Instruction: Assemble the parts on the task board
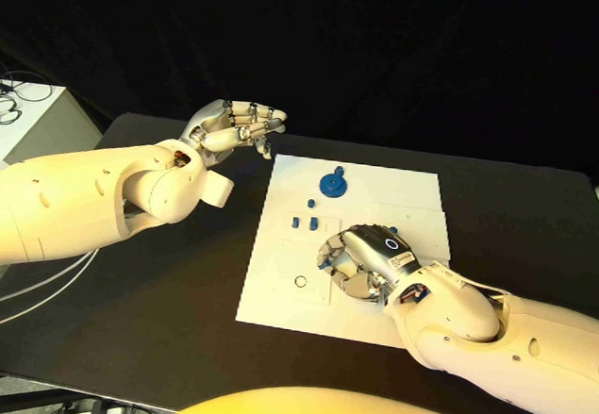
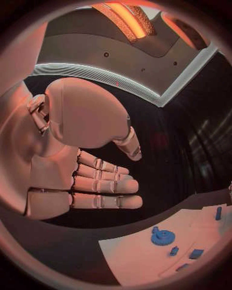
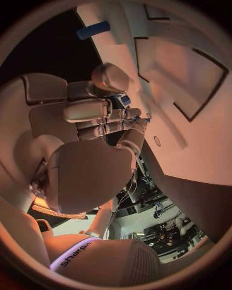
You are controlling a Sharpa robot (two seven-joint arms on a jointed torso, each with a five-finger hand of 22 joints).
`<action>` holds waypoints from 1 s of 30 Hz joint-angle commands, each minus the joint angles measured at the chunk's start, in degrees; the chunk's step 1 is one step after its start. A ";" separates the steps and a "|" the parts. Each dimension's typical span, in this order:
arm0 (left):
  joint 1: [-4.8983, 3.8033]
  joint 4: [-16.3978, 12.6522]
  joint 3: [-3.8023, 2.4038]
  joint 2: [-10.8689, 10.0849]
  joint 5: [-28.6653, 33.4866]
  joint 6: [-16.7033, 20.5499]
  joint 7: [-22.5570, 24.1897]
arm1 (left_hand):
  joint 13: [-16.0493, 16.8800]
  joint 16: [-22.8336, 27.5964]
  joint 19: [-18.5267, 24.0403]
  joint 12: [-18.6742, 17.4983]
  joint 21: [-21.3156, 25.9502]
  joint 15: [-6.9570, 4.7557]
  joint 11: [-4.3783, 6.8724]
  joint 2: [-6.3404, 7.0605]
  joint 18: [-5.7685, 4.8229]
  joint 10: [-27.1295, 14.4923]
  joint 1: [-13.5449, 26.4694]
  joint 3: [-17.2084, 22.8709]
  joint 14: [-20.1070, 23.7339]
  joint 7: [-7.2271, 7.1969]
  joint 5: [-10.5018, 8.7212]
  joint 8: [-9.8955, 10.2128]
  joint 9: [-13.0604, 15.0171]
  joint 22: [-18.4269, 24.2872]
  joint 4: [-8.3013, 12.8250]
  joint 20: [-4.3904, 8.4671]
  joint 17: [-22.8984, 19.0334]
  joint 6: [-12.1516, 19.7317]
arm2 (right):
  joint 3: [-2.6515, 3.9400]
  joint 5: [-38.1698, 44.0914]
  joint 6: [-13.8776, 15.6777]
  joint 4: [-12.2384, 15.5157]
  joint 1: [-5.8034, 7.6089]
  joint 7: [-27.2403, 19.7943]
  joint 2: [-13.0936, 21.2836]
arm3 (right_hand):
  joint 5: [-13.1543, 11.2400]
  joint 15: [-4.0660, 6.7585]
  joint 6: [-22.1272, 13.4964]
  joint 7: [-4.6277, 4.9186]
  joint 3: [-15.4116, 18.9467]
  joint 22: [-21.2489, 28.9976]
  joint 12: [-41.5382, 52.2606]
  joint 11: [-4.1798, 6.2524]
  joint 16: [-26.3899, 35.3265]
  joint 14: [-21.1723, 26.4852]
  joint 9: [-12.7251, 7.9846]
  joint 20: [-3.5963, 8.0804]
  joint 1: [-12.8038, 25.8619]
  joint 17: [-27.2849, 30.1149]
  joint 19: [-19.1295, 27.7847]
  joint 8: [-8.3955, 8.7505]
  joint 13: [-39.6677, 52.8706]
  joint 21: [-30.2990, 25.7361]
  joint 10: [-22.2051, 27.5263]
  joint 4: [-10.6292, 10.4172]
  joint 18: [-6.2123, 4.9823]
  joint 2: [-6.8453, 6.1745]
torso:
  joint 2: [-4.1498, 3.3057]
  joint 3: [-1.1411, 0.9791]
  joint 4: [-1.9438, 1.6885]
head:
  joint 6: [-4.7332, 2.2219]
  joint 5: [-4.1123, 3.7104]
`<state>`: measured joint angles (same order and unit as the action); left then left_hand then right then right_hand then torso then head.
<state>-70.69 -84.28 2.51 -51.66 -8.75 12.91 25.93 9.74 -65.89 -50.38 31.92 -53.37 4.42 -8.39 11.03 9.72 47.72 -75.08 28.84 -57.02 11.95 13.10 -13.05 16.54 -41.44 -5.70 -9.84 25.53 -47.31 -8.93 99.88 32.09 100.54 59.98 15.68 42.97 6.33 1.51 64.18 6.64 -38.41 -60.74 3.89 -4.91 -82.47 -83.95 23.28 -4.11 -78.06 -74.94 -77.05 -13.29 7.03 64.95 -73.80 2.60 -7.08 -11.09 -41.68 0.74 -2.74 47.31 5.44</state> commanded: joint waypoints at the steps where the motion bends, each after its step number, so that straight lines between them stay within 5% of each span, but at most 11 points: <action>1: -0.02 -0.12 -0.05 0.04 0.29 -0.46 0.26 | 0.04 0.22 -0.48 0.27 0.35 -0.01 -0.15 -0.10 0.85 -0.39 -0.36 -0.28 0.28 0.25 -0.20 -0.36 0.08 0.08 0.11 -0.09 -0.06 0.39 | 0.02 1.85 -1.96 -0.01 0.00 2.16 -0.14 | 0.27 0.17 0.08 0.36 -0.02 -0.08 0.20 2.08 -0.23 -3.84 0.10 0.08 -0.68 -3.39 -0.12 -0.25 0.38 0.20 -2.30 0.18 0.91 1.34 | -0.05 -0.03 -0.03 | 0.05 0.02; 30: -0.03 -0.19 -0.05 -0.03 0.29 -0.57 0.06 | 0.02 0.26 -0.56 0.30 0.48 0.00 -0.17 -0.15 0.85 -0.61 -0.44 -0.41 0.28 0.26 -0.19 -0.36 0.08 0.18 0.09 -0.10 -0.11 0.45 | 0.03 2.30 -0.39 -0.45 0.07 3.68 -1.13 | 0.29 0.16 0.07 0.35 -0.09 -0.28 0.16 2.09 -0.29 -3.85 0.19 0.07 -0.61 -3.44 -0.14 -0.27 0.44 0.36 -2.34 0.29 0.93 1.38 | -0.01 0.02 -0.01 | 0.27 0.08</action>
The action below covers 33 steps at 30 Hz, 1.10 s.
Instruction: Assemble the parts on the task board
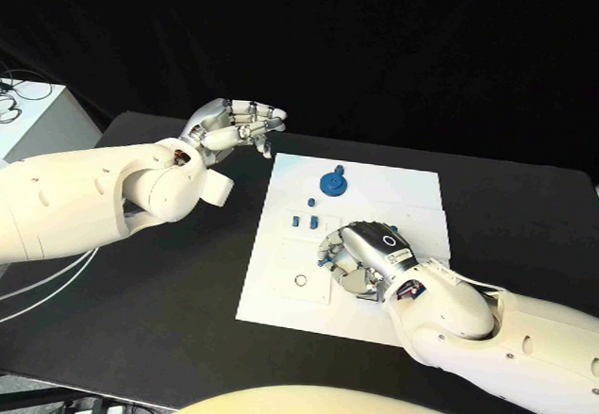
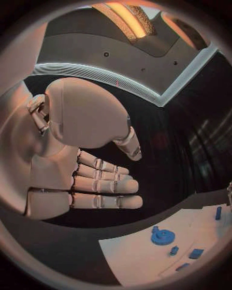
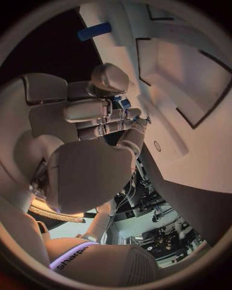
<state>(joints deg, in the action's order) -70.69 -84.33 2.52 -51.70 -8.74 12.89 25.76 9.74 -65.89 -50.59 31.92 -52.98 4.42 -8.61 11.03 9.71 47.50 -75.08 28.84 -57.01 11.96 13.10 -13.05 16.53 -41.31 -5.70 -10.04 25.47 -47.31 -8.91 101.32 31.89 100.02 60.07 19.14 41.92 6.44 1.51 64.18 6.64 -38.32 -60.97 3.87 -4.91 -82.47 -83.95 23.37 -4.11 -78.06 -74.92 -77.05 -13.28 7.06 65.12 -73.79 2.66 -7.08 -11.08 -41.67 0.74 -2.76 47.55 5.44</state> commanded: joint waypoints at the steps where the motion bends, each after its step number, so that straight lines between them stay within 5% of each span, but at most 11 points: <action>1: -0.03 -0.14 -0.05 0.01 0.29 -0.56 0.22 | 0.02 0.26 -0.35 0.31 0.09 0.00 0.05 -0.15 0.85 -0.39 -0.44 -0.41 0.28 0.26 -0.19 -0.36 0.09 0.05 0.08 0.11 -0.05 0.46 | 0.01 0.86 -0.54 0.07 -0.02 0.22 -0.11 | 0.18 0.16 0.08 0.35 -0.18 -0.05 0.18 2.08 -0.29 -3.85 0.10 0.07 -0.61 -3.46 -0.14 -0.28 0.41 0.19 -2.34 0.23 0.93 1.38 | -0.01 0.01 0.02 | 0.02 0.07; 19: -0.04 -0.49 -0.05 -0.05 0.29 -0.73 -0.04 | -0.01 0.31 -0.48 0.40 0.29 0.02 0.02 -0.18 0.85 -0.66 -0.52 -0.65 0.30 0.27 -0.20 -0.42 0.10 0.21 0.03 0.10 -0.13 0.49 | 0.00 2.56 -11.21 0.01 0.46 3.52 -1.46 | 0.18 0.15 0.04 0.37 -0.18 0.33 0.13 2.06 -0.19 -3.82 0.15 0.06 -0.49 -3.27 0.07 -0.28 0.43 -0.14 -2.30 0.26 0.84 1.35 | 0.04 0.11 -0.11 | 0.35 -0.12; 26: -0.04 -0.54 -0.05 -0.12 0.30 -0.71 -0.09 | -0.02 0.33 -0.49 0.40 0.33 0.03 0.01 -0.16 0.85 -0.74 -0.52 -0.71 0.32 0.27 -0.21 -0.43 0.11 0.24 0.02 0.10 -0.14 0.49 | -0.01 3.58 -10.85 0.20 0.51 5.21 -1.77 | 0.18 0.14 0.01 0.37 -0.20 0.37 0.10 2.05 -0.09 -3.78 0.16 0.05 -0.46 -3.12 0.12 -0.27 0.43 -0.19 -2.27 0.28 0.82 1.37 | 0.06 0.01 0.03 | 0.31 0.05; 33: -0.04 -0.49 -0.05 -0.07 0.30 -0.74 -0.10 | -0.02 0.33 -0.49 0.40 0.33 0.03 0.01 -0.16 0.85 -0.74 -0.52 -0.71 0.32 0.27 -0.21 -0.43 0.11 0.24 0.02 0.10 -0.14 0.49 | -0.01 4.20 -4.65 0.62 0.50 4.67 -1.51 | 0.20 0.14 0.00 0.37 -0.22 0.19 0.09 2.05 -0.15 -3.80 0.18 0.05 -0.44 -3.20 0.06 -0.27 0.44 -0.04 -2.25 0.29 0.86 1.38 | 0.06 -0.02 0.04 | 0.04 0.00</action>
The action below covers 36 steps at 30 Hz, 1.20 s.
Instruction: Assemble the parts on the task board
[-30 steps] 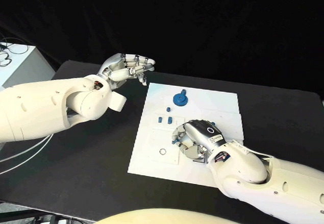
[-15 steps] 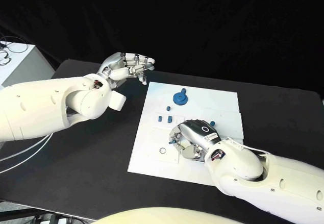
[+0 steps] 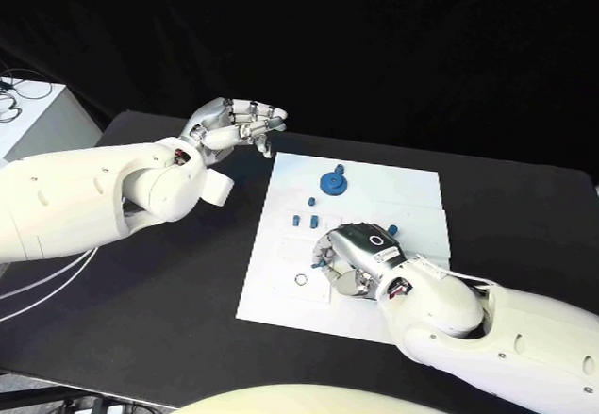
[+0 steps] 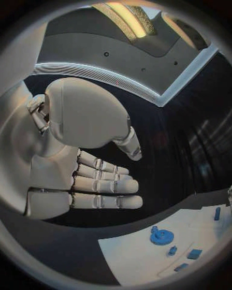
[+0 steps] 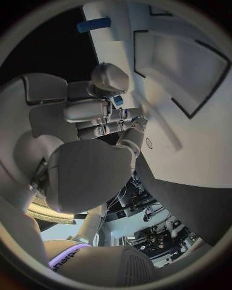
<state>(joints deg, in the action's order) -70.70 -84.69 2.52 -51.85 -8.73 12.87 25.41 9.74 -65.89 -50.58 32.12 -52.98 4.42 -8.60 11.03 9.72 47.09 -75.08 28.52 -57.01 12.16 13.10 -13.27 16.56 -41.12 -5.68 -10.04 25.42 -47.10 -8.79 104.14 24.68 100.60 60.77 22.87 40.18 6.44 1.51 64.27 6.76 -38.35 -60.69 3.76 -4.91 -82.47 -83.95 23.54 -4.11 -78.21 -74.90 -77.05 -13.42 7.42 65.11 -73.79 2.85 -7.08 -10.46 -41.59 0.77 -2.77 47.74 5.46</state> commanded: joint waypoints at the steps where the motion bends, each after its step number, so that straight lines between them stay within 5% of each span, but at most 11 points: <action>1: -0.03 -0.12 -0.05 0.08 0.29 -0.71 0.26 | -0.02 0.33 -0.50 0.20 0.33 0.03 0.00 -0.16 0.84 -0.33 -0.52 -0.39 0.32 0.06 -0.21 -0.21 0.07 0.05 0.00 0.09 -0.09 0.29 | -0.13 1.41 3.83 0.16 -0.20 0.63 0.31 | 0.20 0.14 -0.09 0.25 -0.19 -0.27 0.20 2.05 -0.24 -3.82 0.01 0.05 -0.29 -3.36 -0.02 -0.13 0.08 0.11 -2.26 0.11 0.89 0.76 | -0.03 -0.06 0.06 | -0.17 -0.03; 6: -0.02 -0.03 -0.05 0.11 0.30 -0.72 0.27 | -0.02 0.33 -0.50 0.20 0.33 0.03 0.00 -0.16 0.84 -0.33 -0.52 -0.39 0.32 0.06 -0.21 -0.21 0.07 0.05 0.00 0.09 -0.09 0.29 | -0.12 1.47 8.00 0.90 -0.21 -0.56 0.80 | 0.22 0.14 -0.07 0.24 -0.19 -0.52 0.21 2.06 -0.27 -3.83 0.03 0.04 -0.27 -3.40 -0.12 -0.15 0.09 0.33 -2.29 0.13 0.94 0.75 | -0.06 -0.06 0.05 | -0.22 -0.01; 11: -0.02 0.01 -0.05 0.15 0.30 -0.74 0.27 | -0.02 0.33 -0.50 0.20 0.33 0.03 0.00 -0.16 0.84 -0.33 -0.52 -0.39 0.32 0.06 -0.21 -0.21 0.07 0.05 0.00 0.09 -0.09 0.29 | -0.07 1.21 8.15 1.70 -0.11 -1.02 1.39 | 0.22 0.15 -0.03 0.23 -0.19 -0.69 0.22 2.08 -0.36 -3.85 0.07 0.04 -0.23 -3.53 -0.17 -0.18 0.12 0.46 -2.34 0.16 0.97 0.72 | 0.00 0.00 0.06 | -0.27 -0.05; 36: -0.03 0.07 -0.05 0.14 0.42 -0.58 0.07 | -0.03 0.36 -0.54 0.24 0.44 0.05 -0.01 -0.18 0.84 -0.49 -0.55 -0.51 0.35 0.08 -0.22 -0.23 0.08 0.13 -0.04 0.08 -0.12 0.33 | -0.02 4.62 -17.66 4.20 6.34 8.03 -0.94 | 0.15 0.13 -0.24 0.26 -0.39 -0.07 0.07 2.03 -0.26 -3.78 0.17 0.02 -0.13 -3.33 0.26 -0.10 0.14 -0.13 -2.15 0.29 0.81 0.90 | 0.08 0.14 0.14 | 0.15 0.11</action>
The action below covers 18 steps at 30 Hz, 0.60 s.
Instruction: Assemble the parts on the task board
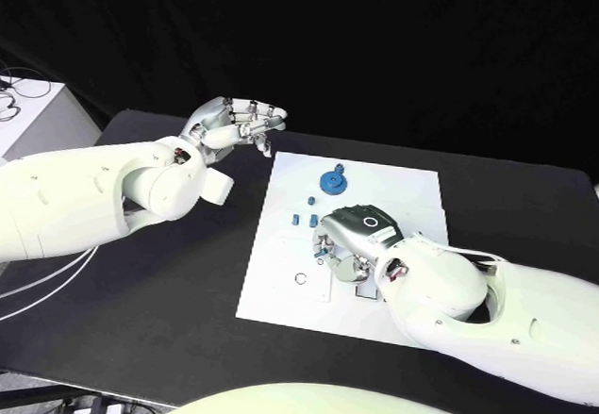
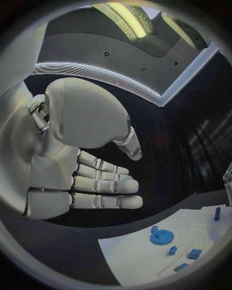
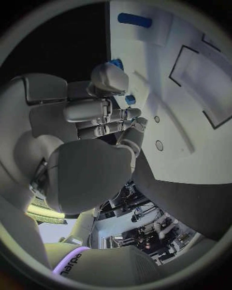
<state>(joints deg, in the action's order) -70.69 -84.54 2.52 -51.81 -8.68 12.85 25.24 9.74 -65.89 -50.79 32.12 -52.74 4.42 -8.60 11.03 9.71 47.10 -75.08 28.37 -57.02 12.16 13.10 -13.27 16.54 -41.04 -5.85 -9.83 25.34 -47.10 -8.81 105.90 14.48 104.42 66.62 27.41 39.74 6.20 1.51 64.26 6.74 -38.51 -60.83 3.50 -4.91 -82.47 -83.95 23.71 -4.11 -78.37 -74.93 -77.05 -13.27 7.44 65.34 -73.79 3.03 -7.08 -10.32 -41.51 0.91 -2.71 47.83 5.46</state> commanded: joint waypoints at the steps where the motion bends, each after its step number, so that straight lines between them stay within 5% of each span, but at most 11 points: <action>1: -0.04 -0.08 -0.05 0.11 0.37 -0.56 0.23 | -0.03 0.36 -0.33 0.24 0.20 0.05 -0.01 -0.19 0.84 -0.50 -0.55 -0.35 0.35 0.08 -0.22 -0.23 0.10 0.05 0.13 -0.13 -0.05 0.33 | -0.01 3.34 -8.14 0.44 0.74 3.76 -0.75 | 0.40 0.13 -0.22 0.27 -0.23 0.07 0.33 2.02 -0.26 -3.78 0.00 0.02 0.03 -3.30 0.26 -0.25 0.12 -0.35 -2.15 0.10 0.81 0.76 | 0.03 0.06 0.11 | 0.06 0.15; 10: -0.05 -0.16 -0.05 0.04 0.40 -0.52 0.16 | -0.04 0.37 -0.35 0.26 0.24 0.06 -0.03 -0.20 0.84 -0.56 -0.53 -0.41 0.36 0.09 -0.23 -0.23 0.10 0.08 0.09 -0.13 -0.06 0.35 | -0.18 7.73 -10.30 1.38 1.75 5.97 -2.36 | 0.37 0.11 -0.28 0.27 -0.26 -0.21 0.30 2.01 -0.22 -3.76 0.04 0.01 0.08 -3.24 0.19 -0.23 0.13 -0.14 -2.10 0.16 0.86 0.78 | -0.04 0.08 -0.10 | 0.18 0.34; 18: -0.05 -0.19 -0.05 -0.07 0.43 -0.47 0.06 | -0.04 0.38 -0.37 0.27 0.28 0.07 -0.03 -0.21 0.84 -0.61 -0.52 -0.46 0.37 0.09 -0.23 -0.24 0.10 0.11 0.06 -0.14 -0.07 0.37 | -0.74 8.46 -11.69 1.81 1.86 6.32 -2.98 | 0.27 0.10 -0.26 0.26 -0.24 -0.29 0.31 2.01 -0.23 -3.75 0.07 0.00 0.17 -3.25 0.19 -0.25 0.15 -0.09 -2.11 0.16 0.88 0.77 | -0.04 -0.07 0.23 | 0.49 0.71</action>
<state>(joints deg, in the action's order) -70.71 -84.59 2.52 -51.96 -8.60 12.87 25.11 9.74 -65.89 -50.79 32.12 -52.74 4.42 -8.81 11.03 9.71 46.90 -75.08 28.21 -57.02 12.16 13.10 -13.27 16.58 -40.98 -5.69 -9.84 25.35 -47.10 -9.50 112.01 5.46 106.18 68.46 32.53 36.94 6.44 1.51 64.14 6.66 -38.43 -61.08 3.67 -4.91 -82.46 -83.95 23.71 -4.11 -78.06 -74.92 -77.05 -13.32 7.45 65.11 -73.79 3.09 -7.08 -10.01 -41.52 0.94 -2.62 48.19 6.09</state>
